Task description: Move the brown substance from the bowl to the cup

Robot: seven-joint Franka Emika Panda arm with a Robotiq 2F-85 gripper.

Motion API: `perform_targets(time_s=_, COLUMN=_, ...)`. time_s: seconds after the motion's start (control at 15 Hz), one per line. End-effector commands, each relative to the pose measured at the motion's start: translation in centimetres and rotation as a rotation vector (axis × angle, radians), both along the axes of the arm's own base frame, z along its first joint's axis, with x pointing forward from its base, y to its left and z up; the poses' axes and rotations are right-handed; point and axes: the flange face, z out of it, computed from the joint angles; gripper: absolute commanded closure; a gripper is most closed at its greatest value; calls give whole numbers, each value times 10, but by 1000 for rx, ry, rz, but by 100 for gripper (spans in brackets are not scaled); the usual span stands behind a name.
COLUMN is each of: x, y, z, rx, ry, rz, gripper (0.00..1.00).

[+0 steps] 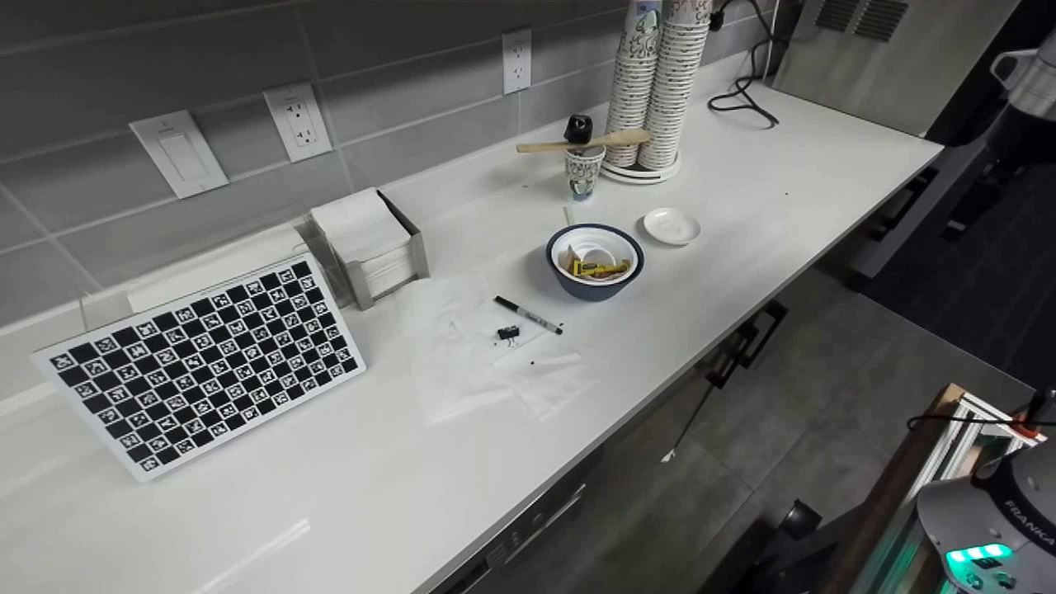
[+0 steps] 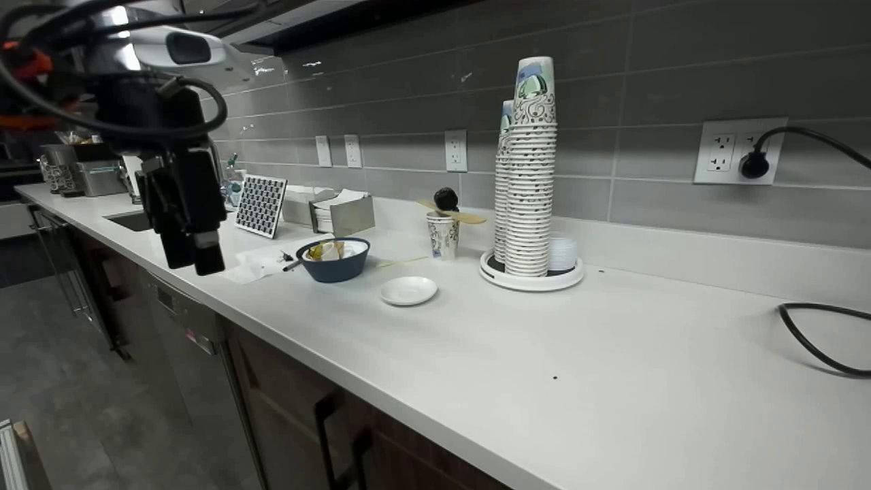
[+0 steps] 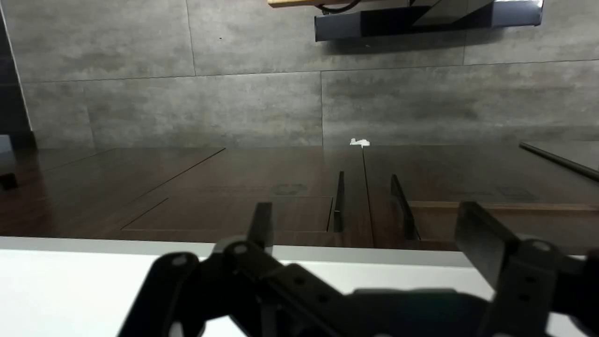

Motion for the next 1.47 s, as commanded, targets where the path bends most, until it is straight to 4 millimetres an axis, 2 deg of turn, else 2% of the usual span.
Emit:
perform_targets(time_s=0.0, x=0, y=0, z=1, rx=0, ry=1, rz=0, gripper=0)
perform_targets(time_s=0.53, x=0, y=0, z=1, rx=0, ry=1, rz=0, gripper=0)
perform_targets(time_s=0.67, x=17, y=22, z=3, rx=-11, ry=-61, rz=7, gripper=0)
perform_targets(time_s=1.13, x=145, y=135, z=44, rx=-104, ry=-443, rz=133, gripper=0)
perform_targets(time_s=1.27, x=181, y=166, z=46, rx=-84, ry=-476, rz=223, gripper=0)
perform_targets(time_s=1.4, x=214, y=196, z=38, rx=-27, ry=-456, rz=346, gripper=0)
